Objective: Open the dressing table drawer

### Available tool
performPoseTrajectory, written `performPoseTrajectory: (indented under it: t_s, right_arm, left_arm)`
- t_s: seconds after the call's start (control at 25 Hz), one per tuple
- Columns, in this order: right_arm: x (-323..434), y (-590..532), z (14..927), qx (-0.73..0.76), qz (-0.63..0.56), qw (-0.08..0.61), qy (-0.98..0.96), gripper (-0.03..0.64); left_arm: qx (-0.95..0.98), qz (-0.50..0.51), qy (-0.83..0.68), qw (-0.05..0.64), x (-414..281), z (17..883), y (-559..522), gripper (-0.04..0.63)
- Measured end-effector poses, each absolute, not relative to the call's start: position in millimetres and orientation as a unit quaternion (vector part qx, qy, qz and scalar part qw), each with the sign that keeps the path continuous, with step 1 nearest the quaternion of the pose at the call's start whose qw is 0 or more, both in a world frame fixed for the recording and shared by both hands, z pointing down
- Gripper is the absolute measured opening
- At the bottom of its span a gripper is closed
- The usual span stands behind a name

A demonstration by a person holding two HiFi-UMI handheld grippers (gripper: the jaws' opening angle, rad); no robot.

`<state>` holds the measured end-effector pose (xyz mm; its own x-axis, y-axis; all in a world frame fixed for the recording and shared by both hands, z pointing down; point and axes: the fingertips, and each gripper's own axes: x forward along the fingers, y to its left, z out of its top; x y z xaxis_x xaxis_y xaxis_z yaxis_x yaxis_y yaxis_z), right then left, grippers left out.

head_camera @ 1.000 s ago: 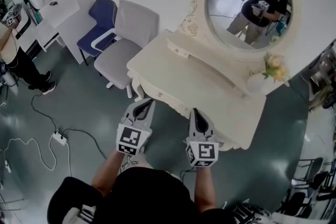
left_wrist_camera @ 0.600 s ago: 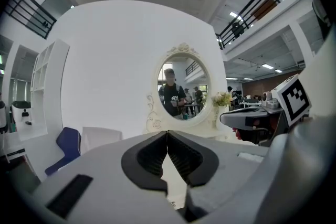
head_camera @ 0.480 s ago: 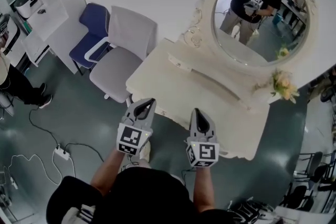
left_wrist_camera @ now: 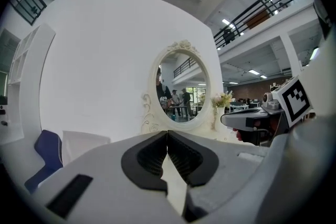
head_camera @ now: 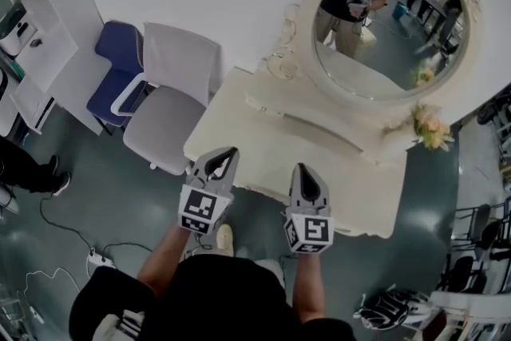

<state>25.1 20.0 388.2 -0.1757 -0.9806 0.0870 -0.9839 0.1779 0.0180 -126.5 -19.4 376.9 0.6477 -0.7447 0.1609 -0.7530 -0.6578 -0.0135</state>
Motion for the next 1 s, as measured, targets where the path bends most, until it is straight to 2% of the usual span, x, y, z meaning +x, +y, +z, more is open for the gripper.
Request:
performPoseTrajectory:
  t_s: [0.56,1.0]
  right_arm:
    - [47,-23,394,0.661,0.018,0.045,-0.749,-0.003]
    - [87,-98,430,0.637,0.057,0.071,-0.765,-0.003]
  left_arm:
    - [0.919,0.075,-0.386,0.022,-97,380,-74,0.004]
    - [0.906,0.101,-0.409,0.049,-45,414,-141,0.005]
